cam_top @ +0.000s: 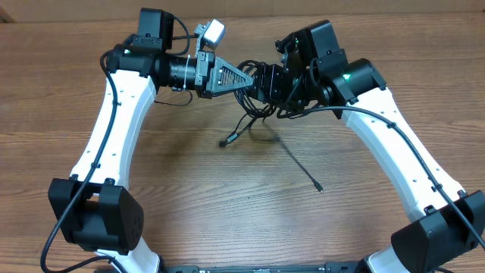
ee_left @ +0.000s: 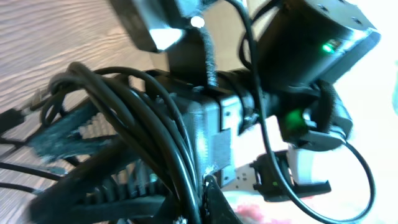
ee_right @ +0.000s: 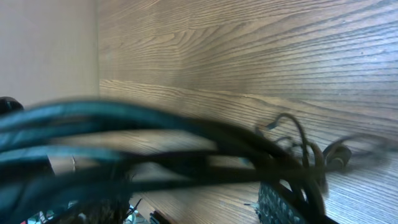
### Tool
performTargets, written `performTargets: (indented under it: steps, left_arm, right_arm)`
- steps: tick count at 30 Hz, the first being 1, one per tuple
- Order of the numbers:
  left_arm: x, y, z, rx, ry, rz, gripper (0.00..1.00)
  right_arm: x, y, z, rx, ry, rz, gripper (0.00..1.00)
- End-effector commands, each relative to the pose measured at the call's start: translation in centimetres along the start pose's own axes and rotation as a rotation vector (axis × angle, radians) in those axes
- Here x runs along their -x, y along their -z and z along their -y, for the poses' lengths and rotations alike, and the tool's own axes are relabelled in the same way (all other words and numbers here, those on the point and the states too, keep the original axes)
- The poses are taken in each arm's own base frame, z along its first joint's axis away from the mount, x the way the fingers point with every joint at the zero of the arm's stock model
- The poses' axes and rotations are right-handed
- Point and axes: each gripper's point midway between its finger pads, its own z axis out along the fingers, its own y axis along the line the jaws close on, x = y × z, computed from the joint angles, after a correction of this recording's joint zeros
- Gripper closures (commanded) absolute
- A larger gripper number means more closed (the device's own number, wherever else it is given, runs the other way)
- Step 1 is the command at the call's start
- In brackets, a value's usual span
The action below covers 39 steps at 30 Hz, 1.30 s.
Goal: Untangle cables
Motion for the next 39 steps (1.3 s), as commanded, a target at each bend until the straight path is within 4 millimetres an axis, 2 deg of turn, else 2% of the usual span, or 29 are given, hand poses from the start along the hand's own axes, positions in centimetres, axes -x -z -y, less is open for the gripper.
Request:
performTargets:
  steps: [1, 6, 8, 9, 11, 12, 14, 17, 22, 27, 30, 37, 39]
  left_arm:
    - [0.7, 1.0, -0.2, 0.092, 0.035, 0.052, 0.96]
    - [1.2, 1.3, -1.8, 0.186, 0.049, 0.081, 0.96]
    - [1.3, 1.4, -2.2, 0.207, 0.048, 0.088, 0.96]
    - [1.3, 1.4, -2.2, 0.211, 0.029, 0.088, 0.96]
    - [1.2, 1.4, -2.0, 0.199, -0.031, 0.076, 0.96]
    - [0.7, 1.1, -0.9, 0.138, -0.140, 0.047, 0.96]
    - [0.0, 1.0, -0.1, 0.084, -0.225, 0.025, 0.96]
    - [-0.9, 1.1, 0.0, 0.068, -0.306, 0.009, 0.96]
    - [-1.4, 1.2, 0.2, 0.057, -0.326, 0.001, 0.96]
    - [-1.6, 1.2, 2.6, -0.086, -0.322, 0.015, 0.96]
    - [-1.6, 1.3, 3.3, -0.125, -0.242, 0.014, 0.96]
    - [-1.6, 1.3, 3.3, -0.127, -0.011, -0.001, 0.96]
    - [-1.6, 1.3, 3.3, -0.126, 0.043, -0.004, 0.96]
  right_arm:
    - [0.7, 1.8, -0.2, 0.000, -0.002, 0.056, 0.36]
    - [1.7, 4.7, 0.1, -0.004, -0.011, 0.128, 0.36]
    - [2.0, 5.6, 1.0, -0.027, -0.032, 0.141, 0.36]
    - [2.1, 6.1, 2.3, -0.068, -0.057, 0.149, 0.37]
    - [2.1, 6.4, 3.3, -0.098, -0.049, 0.145, 0.37]
    - [1.8, 6.5, 3.7, -0.116, -0.002, 0.130, 0.37]
    - [1.4, 6.5, 4.3, -0.144, 0.019, 0.119, 0.38]
    - [0.8, 6.7, 6.1, -0.241, 0.018, 0.105, 0.37]
    - [0.3, 6.0, 7.0, -0.268, 0.079, 0.053, 0.37]
    - [0.2, 4.5, 7.0, -0.266, 0.113, 0.024, 0.38]
    - [0.5, 3.8, 6.7, -0.256, 0.130, 0.026, 0.38]
    - [1.5, 1.5, 6.9, -0.237, 0.090, 0.026, 0.39]
    - [1.8, 0.7, 6.3, -0.188, 0.096, 0.019, 0.39]
